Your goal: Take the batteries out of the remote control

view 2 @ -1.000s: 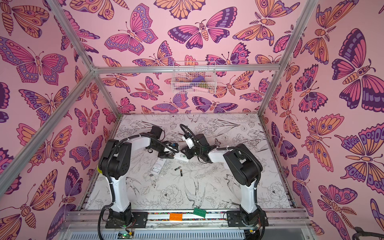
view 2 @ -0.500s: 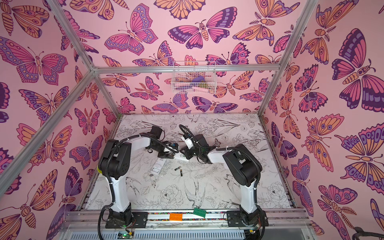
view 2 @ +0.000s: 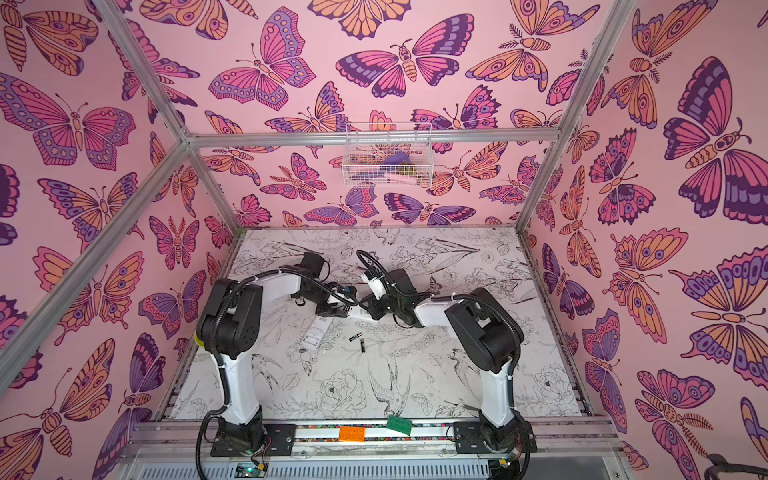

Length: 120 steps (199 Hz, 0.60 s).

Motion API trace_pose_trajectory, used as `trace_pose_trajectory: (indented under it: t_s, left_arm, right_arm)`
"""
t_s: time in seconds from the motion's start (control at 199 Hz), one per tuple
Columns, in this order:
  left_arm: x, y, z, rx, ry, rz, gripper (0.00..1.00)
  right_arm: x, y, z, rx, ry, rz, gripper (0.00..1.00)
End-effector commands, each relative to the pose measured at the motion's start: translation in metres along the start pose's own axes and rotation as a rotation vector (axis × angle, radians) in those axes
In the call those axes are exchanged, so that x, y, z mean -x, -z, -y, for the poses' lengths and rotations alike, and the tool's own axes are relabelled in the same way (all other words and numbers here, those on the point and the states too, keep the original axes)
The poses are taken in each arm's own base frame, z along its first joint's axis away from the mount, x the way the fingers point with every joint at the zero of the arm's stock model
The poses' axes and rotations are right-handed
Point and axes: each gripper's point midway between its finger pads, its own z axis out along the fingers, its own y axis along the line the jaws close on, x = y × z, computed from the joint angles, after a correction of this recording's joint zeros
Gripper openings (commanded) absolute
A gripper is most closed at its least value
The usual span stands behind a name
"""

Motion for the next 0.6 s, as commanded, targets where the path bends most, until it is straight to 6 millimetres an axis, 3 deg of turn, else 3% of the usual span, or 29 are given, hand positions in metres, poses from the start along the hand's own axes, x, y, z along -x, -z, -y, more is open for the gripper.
trace_pose_trajectory:
  t_s: [0.0, 0.171, 0.351, 0.597]
  left_arm:
    - [-0.031, -0.019, 0.035, -0.110, 0.057, -0.112, 0.54]
    - [-0.031, -0.019, 0.035, -0.109, 0.050, -0.119, 0.54]
    - [-0.031, -0.020, 0.036, -0.111, 0.049, -0.123, 0.54]
    - [-0.032, -0.020, 0.035, -0.108, 0.050, -0.130, 0.54]
  right_arm:
    - [-0.010, 0.009, -0.005, 0.017, -0.031, -0.089, 0.00]
    - [0.002, 0.020, -0.008, 0.050, -0.085, -0.068, 0.00]
    - [0.023, 0.027, 0.007, -0.065, -0.034, -0.033, 0.00]
    - [0.023, 0.014, 0.003, -0.038, -0.004, -0.072, 0.00]
